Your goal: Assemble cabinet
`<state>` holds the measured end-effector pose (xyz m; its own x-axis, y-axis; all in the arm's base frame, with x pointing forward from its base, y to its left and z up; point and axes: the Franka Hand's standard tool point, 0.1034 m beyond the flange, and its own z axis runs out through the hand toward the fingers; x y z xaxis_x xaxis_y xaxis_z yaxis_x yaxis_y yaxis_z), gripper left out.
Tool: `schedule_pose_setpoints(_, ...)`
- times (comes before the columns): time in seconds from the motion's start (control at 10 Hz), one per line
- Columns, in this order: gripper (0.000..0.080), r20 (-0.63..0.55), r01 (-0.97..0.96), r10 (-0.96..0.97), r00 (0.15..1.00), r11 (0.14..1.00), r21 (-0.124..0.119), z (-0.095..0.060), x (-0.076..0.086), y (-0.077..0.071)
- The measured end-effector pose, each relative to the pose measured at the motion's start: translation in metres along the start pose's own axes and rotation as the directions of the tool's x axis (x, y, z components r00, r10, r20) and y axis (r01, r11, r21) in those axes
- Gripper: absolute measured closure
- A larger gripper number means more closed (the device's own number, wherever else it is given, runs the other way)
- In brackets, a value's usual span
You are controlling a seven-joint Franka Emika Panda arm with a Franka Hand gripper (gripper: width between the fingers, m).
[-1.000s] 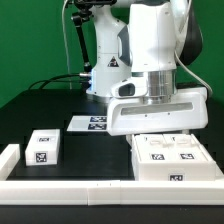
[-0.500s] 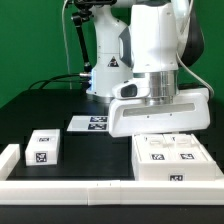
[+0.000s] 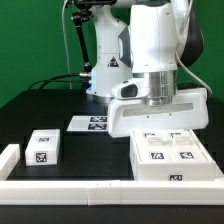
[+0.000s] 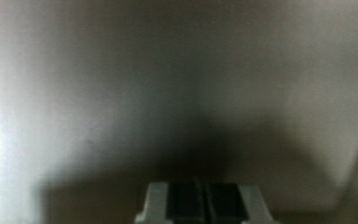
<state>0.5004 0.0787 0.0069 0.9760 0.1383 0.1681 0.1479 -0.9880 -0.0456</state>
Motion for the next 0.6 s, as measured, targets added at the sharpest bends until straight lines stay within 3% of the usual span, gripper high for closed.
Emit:
schedule_pose_setpoints(0.1, 0.0796, 0.003, 0.005, -0.005, 1.000, 1.000, -0.001, -0.006, -0.001, 0.000)
schedule_pose_setpoints(0.6, 0.0798, -0.034, 0.042, -0.042, 0.999, 0.999, -0.010, -0.075, 0.011, -0.013)
